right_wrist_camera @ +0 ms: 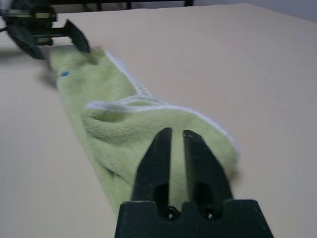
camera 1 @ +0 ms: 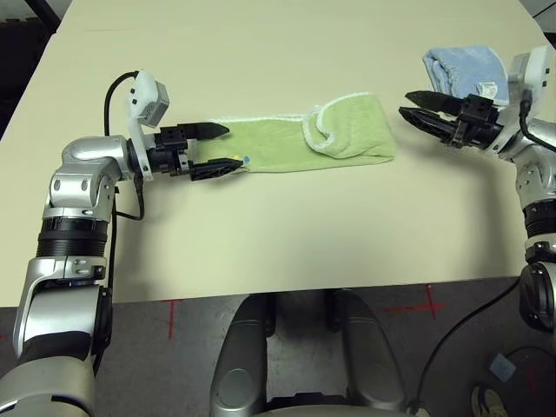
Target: Fold the towel and set it aside.
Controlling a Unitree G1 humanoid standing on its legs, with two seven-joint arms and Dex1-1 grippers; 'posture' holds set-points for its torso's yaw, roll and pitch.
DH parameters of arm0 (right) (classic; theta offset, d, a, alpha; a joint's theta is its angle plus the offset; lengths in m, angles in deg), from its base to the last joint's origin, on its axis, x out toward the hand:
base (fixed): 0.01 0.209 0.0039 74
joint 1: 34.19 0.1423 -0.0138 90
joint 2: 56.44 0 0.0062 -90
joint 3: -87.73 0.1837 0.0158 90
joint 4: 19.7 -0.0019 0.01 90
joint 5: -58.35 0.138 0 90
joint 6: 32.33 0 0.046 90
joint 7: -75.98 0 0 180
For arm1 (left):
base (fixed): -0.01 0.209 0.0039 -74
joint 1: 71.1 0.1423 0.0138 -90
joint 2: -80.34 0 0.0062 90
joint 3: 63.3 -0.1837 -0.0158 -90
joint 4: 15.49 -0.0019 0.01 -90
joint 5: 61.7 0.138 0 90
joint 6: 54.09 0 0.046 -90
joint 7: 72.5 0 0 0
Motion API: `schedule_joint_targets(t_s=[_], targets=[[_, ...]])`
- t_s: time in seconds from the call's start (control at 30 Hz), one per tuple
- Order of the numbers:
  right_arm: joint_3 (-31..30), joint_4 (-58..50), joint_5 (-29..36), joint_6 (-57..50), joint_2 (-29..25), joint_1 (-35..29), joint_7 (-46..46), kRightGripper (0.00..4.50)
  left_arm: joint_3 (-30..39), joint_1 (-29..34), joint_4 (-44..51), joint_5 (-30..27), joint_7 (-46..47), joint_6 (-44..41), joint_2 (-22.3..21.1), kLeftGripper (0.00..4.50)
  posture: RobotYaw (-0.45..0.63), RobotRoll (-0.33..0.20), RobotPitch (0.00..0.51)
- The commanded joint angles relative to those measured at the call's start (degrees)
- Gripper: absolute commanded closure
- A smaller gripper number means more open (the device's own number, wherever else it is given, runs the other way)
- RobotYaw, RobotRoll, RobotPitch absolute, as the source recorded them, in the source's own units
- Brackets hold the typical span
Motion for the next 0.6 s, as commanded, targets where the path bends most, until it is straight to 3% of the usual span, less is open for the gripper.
schedule_joint_targets(t_s=[0.03, 0.37, 0.6], targets=[[-1.8, 3.3, -1.7, 2.0, 1.5, 2.5, -1.8, 4.46, 1.1, 0.5, -1.8, 0.0, 0.3, 2.5, 0.4, 0.0, 0.06, 0.0, 0.331], [-4.6, 16.7, -6.8, 6.8, 7.4, 11.9, -3.4, 4.46, 1.7, -0.1, -1.4, -2.7, -4.0, 4.7, 1.6, 0.0, 0.1, 0.0, 0.332], [-5.8, 20.6, -10.3, 9.2, 8.6, 12.2, -4.4, 4.46, 1.6, -0.2, 0.8, -2.6, -3.7, 5.6, 1.7, 0.0, 0.12, 0.0, 0.331]])
